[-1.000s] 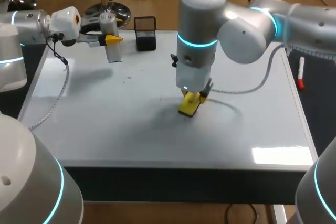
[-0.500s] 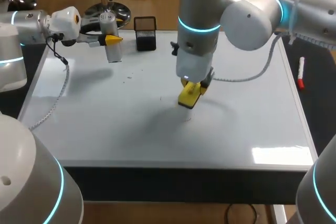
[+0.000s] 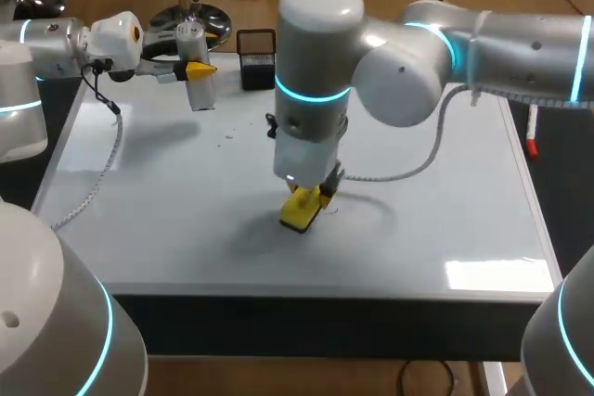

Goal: Pick up the inspection probe, press it on each red-marked spot on the whiteboard one by one, put down the probe, pick up the eraser, and wipe off all the red marks.

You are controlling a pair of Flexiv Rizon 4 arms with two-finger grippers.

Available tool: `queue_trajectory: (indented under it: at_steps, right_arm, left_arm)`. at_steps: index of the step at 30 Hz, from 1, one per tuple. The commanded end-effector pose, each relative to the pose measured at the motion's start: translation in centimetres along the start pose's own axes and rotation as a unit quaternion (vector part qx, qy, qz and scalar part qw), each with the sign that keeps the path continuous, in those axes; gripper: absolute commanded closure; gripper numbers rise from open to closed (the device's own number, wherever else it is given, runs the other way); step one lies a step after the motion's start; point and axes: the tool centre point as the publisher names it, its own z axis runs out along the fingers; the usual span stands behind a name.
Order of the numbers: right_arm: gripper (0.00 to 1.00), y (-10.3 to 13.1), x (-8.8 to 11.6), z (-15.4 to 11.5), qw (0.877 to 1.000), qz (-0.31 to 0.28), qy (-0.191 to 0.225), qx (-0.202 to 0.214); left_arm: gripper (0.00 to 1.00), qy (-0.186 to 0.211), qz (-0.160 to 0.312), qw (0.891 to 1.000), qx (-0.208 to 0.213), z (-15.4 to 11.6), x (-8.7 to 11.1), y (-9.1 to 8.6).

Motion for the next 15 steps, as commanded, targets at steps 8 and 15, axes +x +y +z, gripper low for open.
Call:
queue_trajectory:
  at_steps: [8,15]
  right_arm:
    - [1.0,1.9,0.0,2.5,1.0,0.021,0.016,-0.014]
    - [1.0,2.0,0.7,3.2,0.999,0.033,0.021,-0.011]
  left_arm:
    - [1.0,-0.001,0.0,1.0,-0.001,0.1,0.1,-0.2]
    - [1.0,-0.001,0.0,1.0,-0.001,0.1,0.1,-0.2]
